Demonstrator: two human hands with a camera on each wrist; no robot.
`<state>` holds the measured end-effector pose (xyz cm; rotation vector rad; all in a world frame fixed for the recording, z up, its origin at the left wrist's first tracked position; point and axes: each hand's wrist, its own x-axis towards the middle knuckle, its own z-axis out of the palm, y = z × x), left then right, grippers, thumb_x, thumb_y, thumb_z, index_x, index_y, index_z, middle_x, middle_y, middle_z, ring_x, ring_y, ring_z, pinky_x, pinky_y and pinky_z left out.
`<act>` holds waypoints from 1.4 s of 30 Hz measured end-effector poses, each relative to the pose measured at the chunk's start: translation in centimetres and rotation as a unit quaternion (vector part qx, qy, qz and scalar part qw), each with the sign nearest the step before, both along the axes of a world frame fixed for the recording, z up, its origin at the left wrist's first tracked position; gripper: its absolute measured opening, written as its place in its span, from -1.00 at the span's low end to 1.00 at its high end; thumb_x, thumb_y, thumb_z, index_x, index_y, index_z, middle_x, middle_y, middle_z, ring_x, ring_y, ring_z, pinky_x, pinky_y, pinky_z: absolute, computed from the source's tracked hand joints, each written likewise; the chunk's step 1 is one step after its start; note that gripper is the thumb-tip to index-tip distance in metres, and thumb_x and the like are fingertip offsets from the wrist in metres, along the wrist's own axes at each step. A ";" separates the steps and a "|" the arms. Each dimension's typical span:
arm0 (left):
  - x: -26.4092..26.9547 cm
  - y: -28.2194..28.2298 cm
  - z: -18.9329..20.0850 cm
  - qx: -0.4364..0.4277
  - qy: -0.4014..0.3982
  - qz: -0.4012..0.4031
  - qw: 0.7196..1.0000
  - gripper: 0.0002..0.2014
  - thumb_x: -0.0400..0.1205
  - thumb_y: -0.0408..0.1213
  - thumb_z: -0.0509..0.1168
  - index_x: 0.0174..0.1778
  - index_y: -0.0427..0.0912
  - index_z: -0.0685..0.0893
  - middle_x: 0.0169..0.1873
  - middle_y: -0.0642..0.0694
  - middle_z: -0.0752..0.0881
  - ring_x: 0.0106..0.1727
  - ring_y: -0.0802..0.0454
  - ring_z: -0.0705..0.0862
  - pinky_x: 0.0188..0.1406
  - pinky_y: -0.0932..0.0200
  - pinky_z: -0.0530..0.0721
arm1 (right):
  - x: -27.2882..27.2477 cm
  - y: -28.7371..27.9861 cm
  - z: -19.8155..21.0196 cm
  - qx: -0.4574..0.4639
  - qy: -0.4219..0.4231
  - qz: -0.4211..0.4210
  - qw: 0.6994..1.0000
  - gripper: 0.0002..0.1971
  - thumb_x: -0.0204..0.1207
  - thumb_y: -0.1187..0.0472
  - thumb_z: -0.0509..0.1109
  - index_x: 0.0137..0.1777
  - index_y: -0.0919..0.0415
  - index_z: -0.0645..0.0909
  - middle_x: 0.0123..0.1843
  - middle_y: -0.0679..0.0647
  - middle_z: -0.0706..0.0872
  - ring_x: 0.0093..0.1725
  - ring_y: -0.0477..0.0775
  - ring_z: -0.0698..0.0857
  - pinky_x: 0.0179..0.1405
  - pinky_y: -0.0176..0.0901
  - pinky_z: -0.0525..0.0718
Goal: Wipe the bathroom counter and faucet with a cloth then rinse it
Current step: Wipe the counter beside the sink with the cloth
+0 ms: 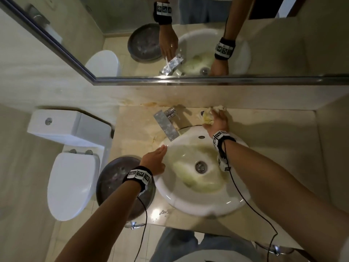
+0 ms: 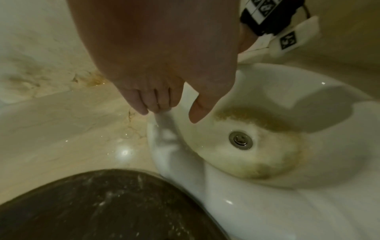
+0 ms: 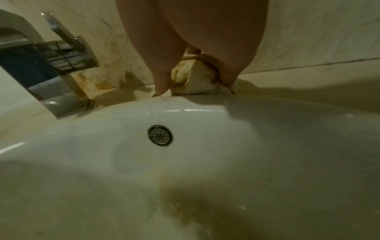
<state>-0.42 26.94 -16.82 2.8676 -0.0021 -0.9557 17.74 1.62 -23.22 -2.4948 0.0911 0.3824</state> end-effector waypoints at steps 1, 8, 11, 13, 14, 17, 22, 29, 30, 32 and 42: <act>0.2 0.3 0.0 -0.004 0.002 -0.010 1.000 -0.17 0.63 -0.09 0.24 0.78 0.05 -0.06 0.75 0.12 0.03 0.63 0.01 0.40 0.48 0.00 0.53 | 0.1 1.0 -0.1 0.005 0.000 -0.006 1.000 -0.23 0.43 0.05 0.62 0.63 0.05 0.41 0.69 0.22 0.29 0.67 0.31 0.23 0.61 0.02 0.35; 0.9 1.8 0.2 -0.029 0.019 -0.054 0.998 -0.18 0.64 -0.06 0.22 0.78 0.04 -0.04 0.76 0.10 0.02 0.64 -0.02 0.38 0.48 -0.03 0.54 | 0.3 6.1 -1.0 -0.031 -0.015 0.037 0.999 -0.33 0.44 0.07 0.57 0.56 0.10 0.49 0.69 0.20 0.30 0.66 0.33 0.22 0.58 0.01 0.31; 1.1 2.0 0.0 -0.027 0.020 -0.067 0.997 -0.20 0.65 -0.04 0.21 0.78 0.04 -0.03 0.76 0.09 0.03 0.65 -0.02 0.37 0.49 -0.04 0.53 | 0.3 7.1 -1.0 -0.049 -0.029 0.050 0.997 -0.38 0.46 0.06 0.56 0.51 0.10 0.52 0.66 0.19 0.34 0.65 0.34 0.24 0.58 0.02 0.31; 1.2 2.1 -0.1 -0.026 0.021 -0.071 0.997 -0.19 0.65 -0.02 0.21 0.78 0.04 -0.03 0.76 0.09 0.03 0.66 -0.01 0.36 0.50 -0.04 0.53 | 0.3 7.5 -0.8 -0.055 -0.046 0.070 0.995 -0.43 0.47 0.06 0.55 0.47 0.12 0.55 0.63 0.19 0.38 0.61 0.34 0.27 0.56 0.02 0.33; 1.1 2.1 -0.2 -0.024 0.023 -0.071 0.997 -0.19 0.64 -0.01 0.22 0.78 0.03 -0.03 0.76 0.09 0.03 0.66 -0.01 0.35 0.49 -0.04 0.53 | 0.4 7.6 -0.8 -0.059 -0.053 0.083 0.993 -0.45 0.48 0.04 0.54 0.46 0.12 0.57 0.61 0.19 0.40 0.59 0.34 0.30 0.55 0.02 0.33; 1.0 1.7 -0.1 -0.019 0.028 -0.067 0.997 -0.17 0.64 0.00 0.23 0.78 0.00 -0.04 0.76 0.07 0.01 0.68 -0.01 0.32 0.51 -0.06 0.51 | 1.1 8.1 0.1 -0.062 -0.048 0.141 0.987 -0.49 0.45 0.07 0.55 0.41 0.09 0.61 0.55 0.16 0.47 0.53 0.31 0.37 0.52 0.00 0.42; 0.9 0.8 0.4 -0.003 0.042 -0.054 0.998 -0.17 0.65 0.00 0.22 0.78 -0.03 -0.06 0.77 0.06 -0.03 0.69 -0.02 0.29 0.52 -0.07 0.49 | 3.5 8.6 4.1 -0.076 0.070 0.272 0.957 -0.42 0.38 0.16 0.62 0.43 0.07 0.63 0.41 0.12 0.66 0.31 0.20 0.67 0.31 -0.05 0.67; 1.3 0.1 0.8 0.014 0.066 -0.053 0.996 -0.17 0.64 0.02 0.23 0.78 -0.01 -0.03 0.77 0.03 -0.06 0.69 -0.04 0.28 0.53 -0.10 0.48 | 2.5 4.9 4.2 0.040 -0.006 0.182 0.982 -0.33 0.36 0.17 0.65 0.50 0.10 0.57 0.36 0.14 0.69 0.27 0.21 0.68 0.29 0.04 0.69; 1.4 0.3 1.0 0.013 0.069 -0.057 0.996 -0.18 0.64 0.02 0.23 0.78 0.01 -0.02 0.77 0.04 -0.05 0.70 -0.03 0.28 0.54 -0.09 0.47 | 2.6 4.3 3.9 0.035 -0.056 0.165 0.984 -0.35 0.34 0.20 0.65 0.46 0.14 0.59 0.34 0.16 0.67 0.25 0.24 0.67 0.28 0.05 0.68; 1.7 0.9 1.2 0.003 0.078 -0.062 0.995 -0.19 0.66 0.00 0.23 0.78 0.05 -0.03 0.76 0.07 -0.04 0.70 0.01 0.26 0.57 -0.04 0.43 | 2.5 3.3 3.5 0.011 -0.124 0.138 0.983 -0.42 0.30 0.24 0.66 0.35 0.21 0.63 0.29 0.21 0.65 0.23 0.29 0.64 0.26 0.03 0.65; 1.8 2.2 1.4 -0.041 0.094 -0.065 0.993 -0.19 0.68 -0.12 0.24 0.78 0.11 -0.09 0.76 0.12 -0.08 0.71 0.08 0.22 0.55 0.04 0.43 | 0.6 6.4 0.8 0.040 -0.050 0.189 0.980 -0.48 0.35 0.30 0.60 0.33 0.18 0.62 0.29 0.20 0.65 0.29 0.23 0.60 0.33 -0.08 0.57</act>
